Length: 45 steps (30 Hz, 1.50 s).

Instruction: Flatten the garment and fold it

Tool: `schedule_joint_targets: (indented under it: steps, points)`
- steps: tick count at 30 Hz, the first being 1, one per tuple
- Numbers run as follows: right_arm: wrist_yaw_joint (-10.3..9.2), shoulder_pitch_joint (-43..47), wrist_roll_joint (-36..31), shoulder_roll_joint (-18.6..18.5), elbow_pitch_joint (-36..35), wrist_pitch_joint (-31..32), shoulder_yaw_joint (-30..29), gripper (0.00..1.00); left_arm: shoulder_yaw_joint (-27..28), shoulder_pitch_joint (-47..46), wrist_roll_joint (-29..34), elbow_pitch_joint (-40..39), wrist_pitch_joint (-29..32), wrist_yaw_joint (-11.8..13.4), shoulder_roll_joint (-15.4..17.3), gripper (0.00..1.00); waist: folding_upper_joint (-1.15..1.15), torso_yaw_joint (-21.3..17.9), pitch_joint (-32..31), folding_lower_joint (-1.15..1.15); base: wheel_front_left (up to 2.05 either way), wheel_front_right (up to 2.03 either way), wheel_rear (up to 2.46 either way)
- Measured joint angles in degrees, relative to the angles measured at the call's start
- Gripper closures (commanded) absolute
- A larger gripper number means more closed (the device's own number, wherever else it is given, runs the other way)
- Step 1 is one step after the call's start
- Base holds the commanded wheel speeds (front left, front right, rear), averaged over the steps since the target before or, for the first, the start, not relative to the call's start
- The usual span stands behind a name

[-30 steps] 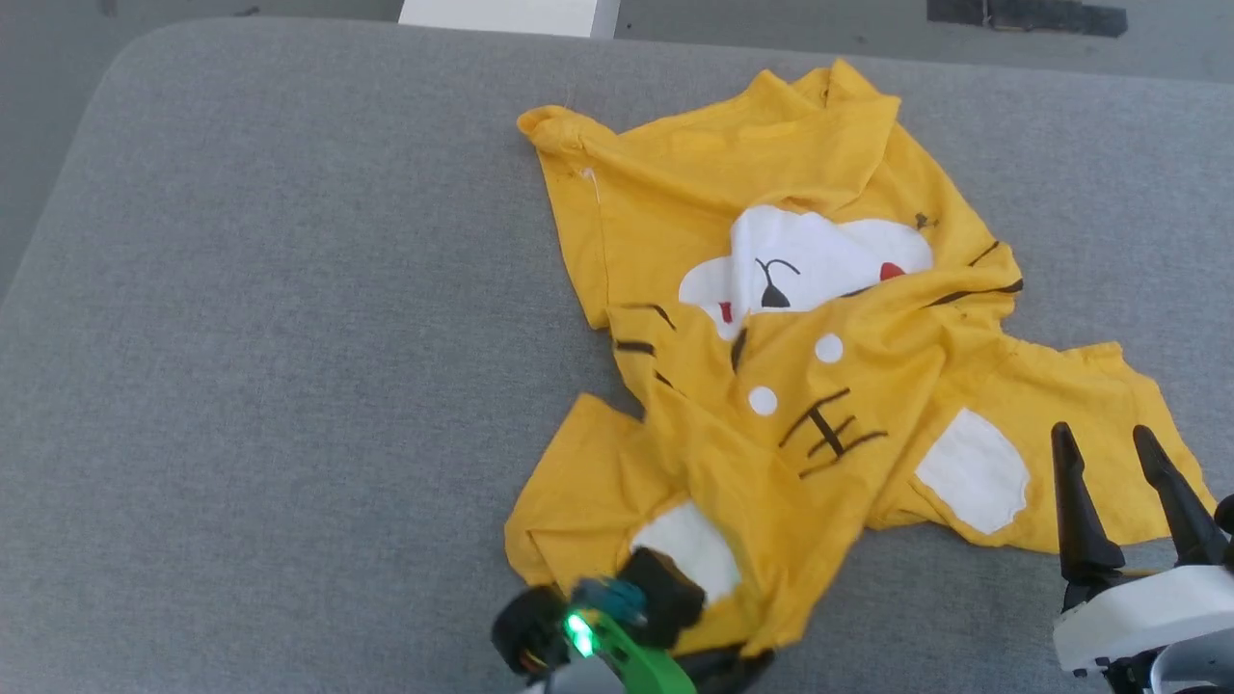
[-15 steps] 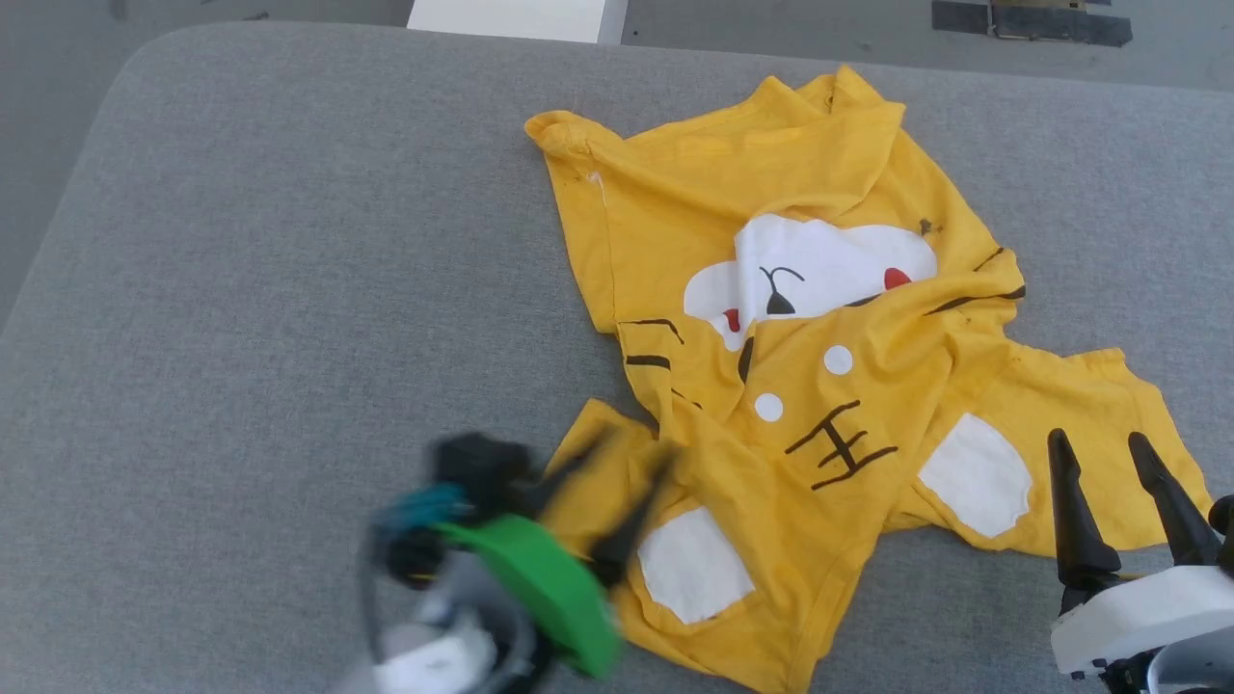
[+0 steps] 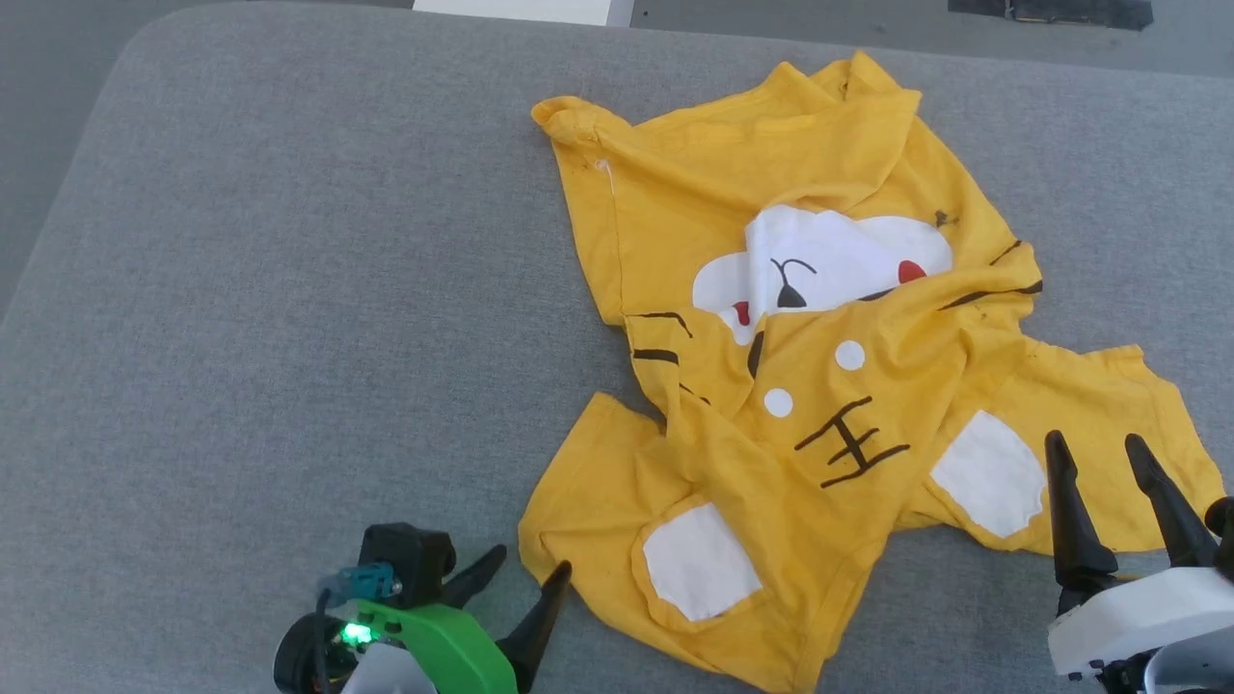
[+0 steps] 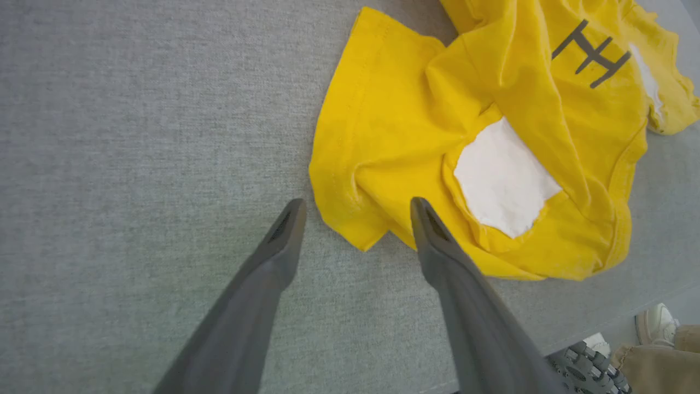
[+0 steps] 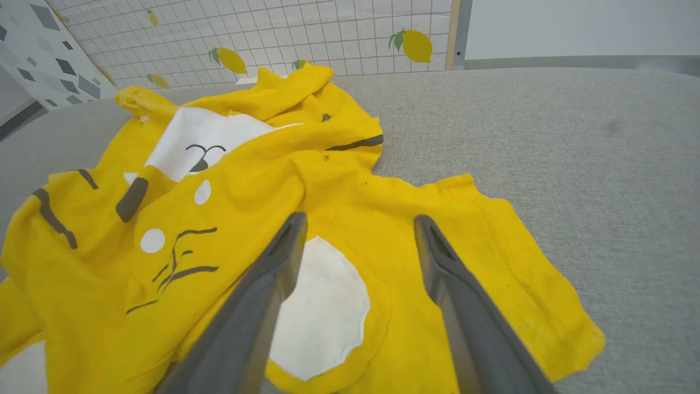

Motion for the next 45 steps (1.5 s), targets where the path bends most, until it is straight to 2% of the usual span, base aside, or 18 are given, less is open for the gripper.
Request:
schedule_joint_targets:
  steps: [14, 22, 26, 27, 28, 29, 33, 37, 41, 45]
  points:
    - [0.00, 0.0, -0.6, 0.0, -1.3, 1.0, 0.4, 0.00, -1.5, -1.5, 1.2, 6.0, -1.7, -0.7, -0.4, 0.00, 0.00, -0.1, 0.8, 0.00, 0.00, 0.00, 0.00]
    - [0.00, 0.0, -1.0, 0.0, -1.8, 1.5, 0.6, 0.00, -2.0, -4.8, 1.3, 9.8, -4.1, -2.1, -2.2, 0.00, 0.00, -0.8, 1.1, 0.00, 0.00, 0.00, 0.00]
    - [0.00, 0.0, -1.0, 0.0, -1.8, 1.8, 0.7, 0.00, -3.1, -6.4, 1.2, 11.8, -3.6, -3.8, -2.9, 0.00, 0.00, -1.0, 1.3, 0.00, 0.00, 0.00, 0.00]
    - [0.00, 0.0, -1.0, 0.0, -1.8, 1.9, 0.7, 0.00, -3.5, -6.8, 1.1, 12.3, -2.9, -4.2, -2.9, 0.10, 0.00, -1.1, 1.3, 0.00, 0.00, 0.00, 0.00]
    - [0.00, 0.0, -1.0, 0.0, -1.8, 1.9, 0.6, 0.00, -3.9, -7.2, 1.0, 12.8, -2.2, -4.7, -2.9, 0.76, 0.00, -1.2, 1.3, 0.00, 0.00, 0.00, 0.00]
    - [0.00, 0.0, -1.0, 0.0, -1.8, 1.9, 0.6, 0.00, -4.3, -7.6, 0.8, 13.2, -1.5, -5.2, -2.9, 1.00, 0.00, -1.3, 1.3, 0.00, 0.00, 0.00, 0.00]
    - [0.00, 0.0, -1.0, 0.0, -1.8, 1.8, 0.4, 0.00, -5.2, -8.2, -1.1, 14.1, 0.9, -6.9, -2.9, 1.00, 0.00, -1.6, 1.2, 0.00, 0.00, 0.00, 0.00]
    - [0.00, 0.0, -0.9, 0.0, -1.6, 1.8, 0.1, 0.00, -4.7, -7.9, -2.2, 14.6, 0.1, -7.0, -3.3, 1.00, 0.00, -1.5, 0.8, 0.00, 0.00, 0.00, 0.00]
    - [0.00, 0.0, -0.8, 0.0, -1.2, 1.7, -0.1, 0.00, -1.9, -6.2, -3.0, 13.8, -3.5, -4.9, -3.8, 1.00, 0.00, -1.3, 0.0, 0.00, 0.00, 0.00, 0.00]
    - [0.00, 0.0, -0.6, 0.0, -0.9, 1.5, -0.4, 0.00, 3.4, -4.7, -2.5, 11.6, -7.6, -1.1, -1.3, 1.00, 0.00, -0.6, -0.8, 0.00, 0.00, 0.00, 0.00]
